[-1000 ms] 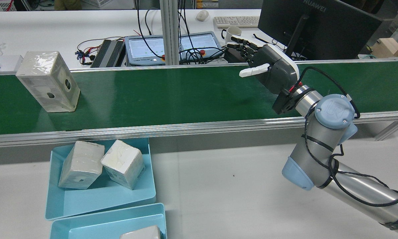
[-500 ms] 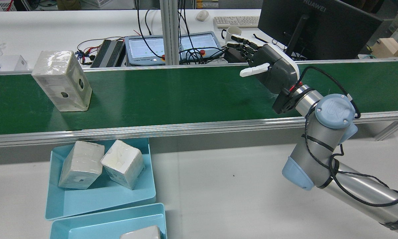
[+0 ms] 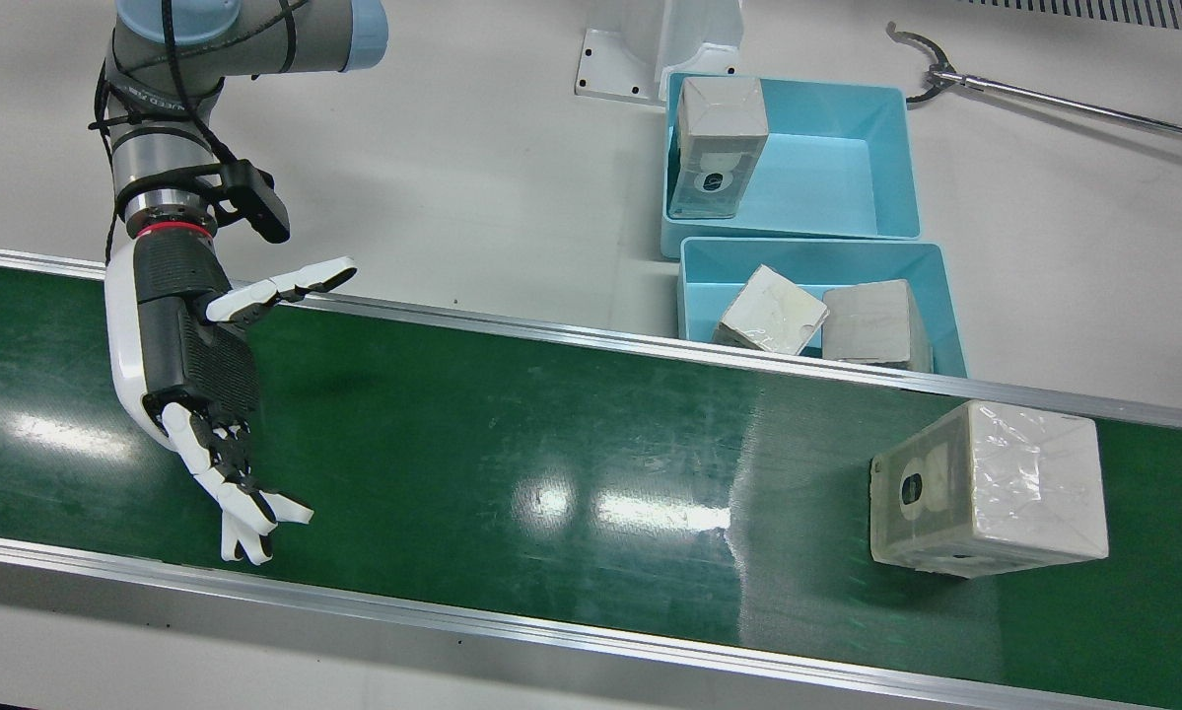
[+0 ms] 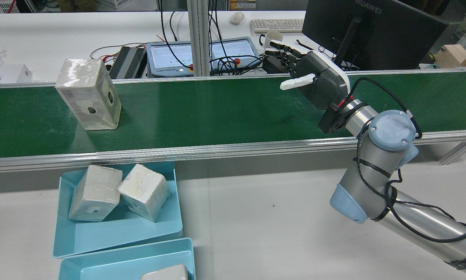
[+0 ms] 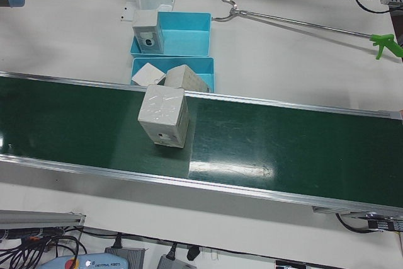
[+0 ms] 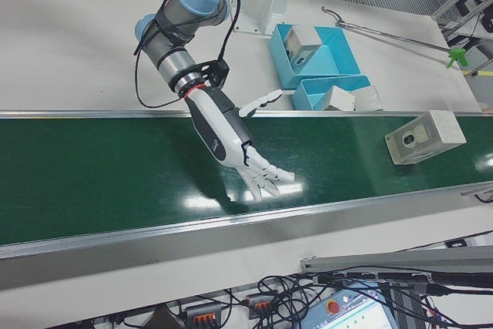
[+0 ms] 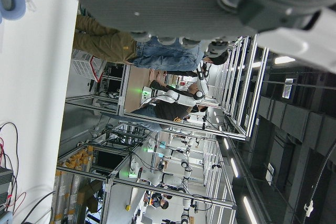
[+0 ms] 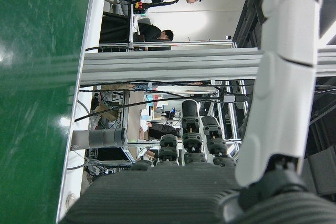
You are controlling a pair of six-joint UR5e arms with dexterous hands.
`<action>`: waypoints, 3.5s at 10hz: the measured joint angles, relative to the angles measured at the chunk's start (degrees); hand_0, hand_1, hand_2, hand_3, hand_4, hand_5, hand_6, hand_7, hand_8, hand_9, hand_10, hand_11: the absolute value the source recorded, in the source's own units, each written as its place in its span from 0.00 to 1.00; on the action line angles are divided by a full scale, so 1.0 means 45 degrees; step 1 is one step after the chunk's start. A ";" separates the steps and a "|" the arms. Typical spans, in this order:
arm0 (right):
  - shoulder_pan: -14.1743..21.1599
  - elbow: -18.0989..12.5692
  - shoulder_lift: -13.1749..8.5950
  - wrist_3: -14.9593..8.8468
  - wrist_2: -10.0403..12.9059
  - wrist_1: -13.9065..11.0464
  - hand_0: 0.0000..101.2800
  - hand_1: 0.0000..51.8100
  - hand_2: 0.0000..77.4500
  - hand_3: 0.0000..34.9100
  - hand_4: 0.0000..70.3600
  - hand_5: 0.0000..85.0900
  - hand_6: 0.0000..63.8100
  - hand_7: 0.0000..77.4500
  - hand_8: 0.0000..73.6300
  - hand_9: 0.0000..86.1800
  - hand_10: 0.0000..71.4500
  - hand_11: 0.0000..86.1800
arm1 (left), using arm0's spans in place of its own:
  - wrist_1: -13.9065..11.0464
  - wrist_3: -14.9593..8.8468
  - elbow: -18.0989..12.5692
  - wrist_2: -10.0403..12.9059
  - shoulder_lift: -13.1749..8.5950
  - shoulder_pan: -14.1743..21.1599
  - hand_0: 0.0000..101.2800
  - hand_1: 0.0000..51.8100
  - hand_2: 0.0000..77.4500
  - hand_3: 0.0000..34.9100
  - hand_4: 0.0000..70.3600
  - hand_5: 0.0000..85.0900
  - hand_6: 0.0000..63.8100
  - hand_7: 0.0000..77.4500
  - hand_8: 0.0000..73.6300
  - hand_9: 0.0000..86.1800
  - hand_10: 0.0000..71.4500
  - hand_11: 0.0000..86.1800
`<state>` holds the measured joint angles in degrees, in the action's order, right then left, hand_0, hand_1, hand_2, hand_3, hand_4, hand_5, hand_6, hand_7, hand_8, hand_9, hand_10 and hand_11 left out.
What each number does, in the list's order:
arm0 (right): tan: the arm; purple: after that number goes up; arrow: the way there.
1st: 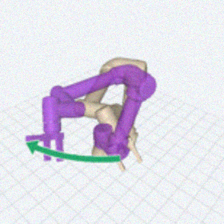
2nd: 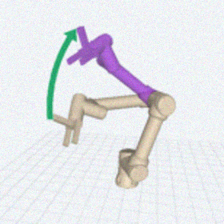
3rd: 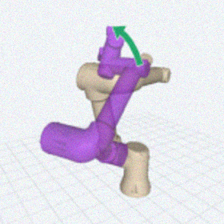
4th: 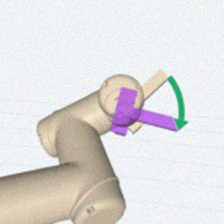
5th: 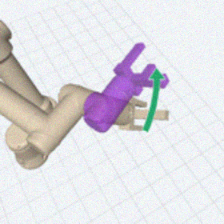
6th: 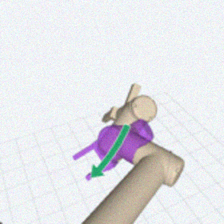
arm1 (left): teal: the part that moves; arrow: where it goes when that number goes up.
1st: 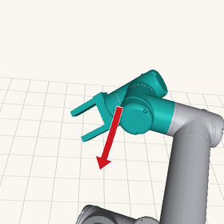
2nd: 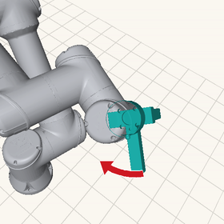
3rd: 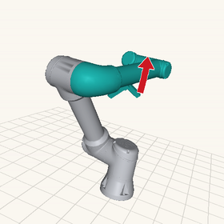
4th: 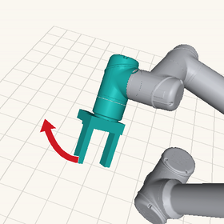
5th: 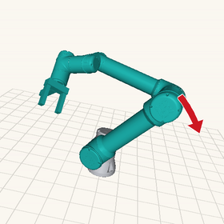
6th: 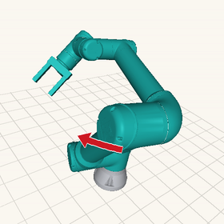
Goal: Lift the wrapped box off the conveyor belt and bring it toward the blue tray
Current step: 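Shift the open right hand slightly along the belt toward the approaching box, then swing the right hand down and across the belt to the wrapped box, then close the right hand fingers around the wrapped white box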
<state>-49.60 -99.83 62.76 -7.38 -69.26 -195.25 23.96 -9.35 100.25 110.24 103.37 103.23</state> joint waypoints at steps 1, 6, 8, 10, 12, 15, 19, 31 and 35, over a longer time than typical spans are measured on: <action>0.0004 -0.0001 -0.0016 0.0000 0.0000 0.0000 0.46 0.20 0.09 0.00 0.15 0.14 0.13 0.27 0.08 0.11 0.00 0.01 | 0.0000 0.0000 0.0000 0.0000 0.0000 0.0000 0.00 0.00 0.01 0.00 0.01 0.01 0.01 0.01 0.01 0.00 0.01 0.00; 0.0005 -0.0014 -0.0040 0.0010 0.0000 0.0000 0.46 0.21 0.11 0.00 0.17 0.14 0.13 0.27 0.10 0.11 0.00 0.01 | 0.0000 0.0000 0.0000 0.0000 0.0000 0.0000 0.00 0.00 0.01 0.00 0.01 0.01 0.01 0.01 0.01 0.00 0.00 0.01; 0.0053 -0.0015 -0.0066 -0.0015 0.0006 -0.0006 0.46 0.21 0.11 0.00 0.17 0.15 0.15 0.30 0.10 0.11 0.00 0.01 | 0.0000 0.0000 0.0000 0.0000 0.0000 0.0000 0.00 0.00 0.01 0.00 0.01 0.01 0.01 0.01 0.01 0.00 0.00 0.00; 0.0313 0.0053 -0.0275 -0.0146 0.0274 -0.0065 0.46 0.25 0.13 0.00 0.19 0.17 0.15 0.32 0.10 0.11 0.00 0.01 | 0.0000 0.0000 0.0000 0.0000 0.0000 0.0000 0.00 0.00 0.01 0.00 0.01 0.01 0.01 0.01 0.01 0.00 0.01 0.01; 0.0819 0.0259 -0.0664 -0.0371 0.0984 -0.0132 0.47 0.25 0.13 0.00 0.19 0.17 0.15 0.29 0.07 0.08 0.00 0.01 | 0.0000 0.0000 0.0000 0.0000 0.0000 0.0000 0.00 0.00 0.01 0.00 0.01 0.01 0.01 0.01 0.01 0.01 0.00 0.00; 0.1317 0.1190 -0.1790 -0.0662 0.1441 -0.0176 0.49 0.35 0.15 0.00 0.17 0.17 0.12 0.27 0.05 0.06 0.00 0.01 | 0.0000 0.0000 0.0000 0.0001 0.0000 0.0000 0.00 0.00 0.01 0.00 0.00 0.01 0.01 0.01 0.01 0.00 0.00 0.01; 0.1755 0.2052 -0.3061 -0.1245 0.1824 -0.0199 0.52 0.38 0.16 0.00 0.15 0.19 0.12 0.29 0.05 0.06 0.00 0.01 | 0.0000 0.0000 0.0000 0.0000 0.0000 0.0000 0.00 0.00 0.01 0.00 0.01 0.01 0.01 0.01 0.01 0.00 0.00 0.01; 0.3309 0.3475 -0.4687 -0.2767 0.3666 -0.0056 0.52 0.40 0.20 0.15 0.13 0.18 0.09 0.25 0.04 0.06 0.00 0.01 | 0.0000 0.0000 0.0000 0.0000 0.0000 0.0000 0.00 0.00 0.01 0.00 0.01 0.01 0.01 0.01 0.01 0.00 0.01 0.01; 0.3395 0.4104 -0.5163 -0.2898 0.3882 -0.0039 0.57 0.51 0.28 0.06 0.26 0.30 0.22 0.40 0.19 0.20 0.06 0.01 | 0.0000 0.0000 0.0000 0.0000 0.0000 -0.0001 0.00 0.00 0.01 0.00 0.00 0.01 0.01 0.01 0.01 0.01 0.01 0.00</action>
<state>-34.33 -81.36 39.53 -20.43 -51.79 -195.43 23.96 -9.35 100.25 110.24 103.37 103.23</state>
